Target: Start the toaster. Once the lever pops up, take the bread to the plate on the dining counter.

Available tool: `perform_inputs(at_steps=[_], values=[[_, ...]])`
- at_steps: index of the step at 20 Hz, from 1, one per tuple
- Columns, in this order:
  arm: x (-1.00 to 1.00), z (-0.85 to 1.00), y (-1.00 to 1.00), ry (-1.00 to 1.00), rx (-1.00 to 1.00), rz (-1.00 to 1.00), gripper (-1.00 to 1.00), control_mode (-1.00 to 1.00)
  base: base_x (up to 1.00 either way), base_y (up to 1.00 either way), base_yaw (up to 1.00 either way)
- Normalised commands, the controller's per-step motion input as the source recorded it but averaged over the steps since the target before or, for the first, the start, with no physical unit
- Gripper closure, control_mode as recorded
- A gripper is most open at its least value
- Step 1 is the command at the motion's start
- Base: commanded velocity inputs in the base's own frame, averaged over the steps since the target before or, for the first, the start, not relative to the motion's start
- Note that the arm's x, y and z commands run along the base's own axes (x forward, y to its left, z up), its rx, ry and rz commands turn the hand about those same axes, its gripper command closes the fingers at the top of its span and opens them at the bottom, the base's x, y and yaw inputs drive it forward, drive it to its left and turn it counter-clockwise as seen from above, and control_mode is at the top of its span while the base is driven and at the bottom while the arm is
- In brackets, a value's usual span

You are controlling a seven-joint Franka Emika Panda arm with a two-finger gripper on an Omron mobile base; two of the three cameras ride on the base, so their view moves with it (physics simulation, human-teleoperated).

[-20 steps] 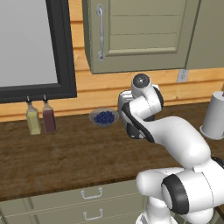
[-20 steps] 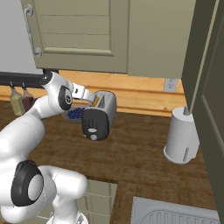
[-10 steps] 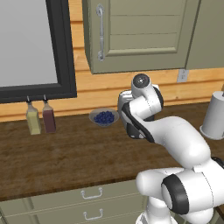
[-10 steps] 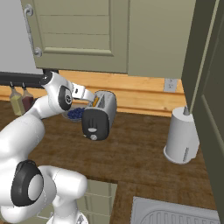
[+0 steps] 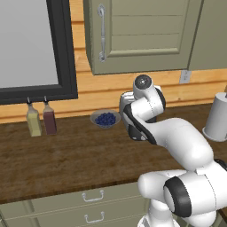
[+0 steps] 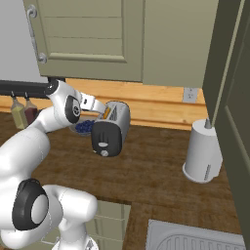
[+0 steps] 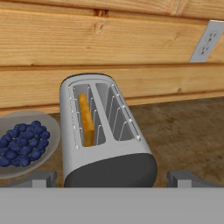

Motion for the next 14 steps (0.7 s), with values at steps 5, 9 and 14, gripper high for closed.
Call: perform_inputs(at_steps=[5,9,14], values=[[0.0,0.0,0.0,0.0,0.0,0.0,-1.0,-1.0,0.0,0.0,0.0],[0.0,0.0,0.0,0.0,0.0,0.0,-1.0,-1.0,0.0,0.0,0.0],[0.0,0.0,0.0,0.0,0.0,0.0,-1.0,-1.0,0.0,0.0,0.0]])
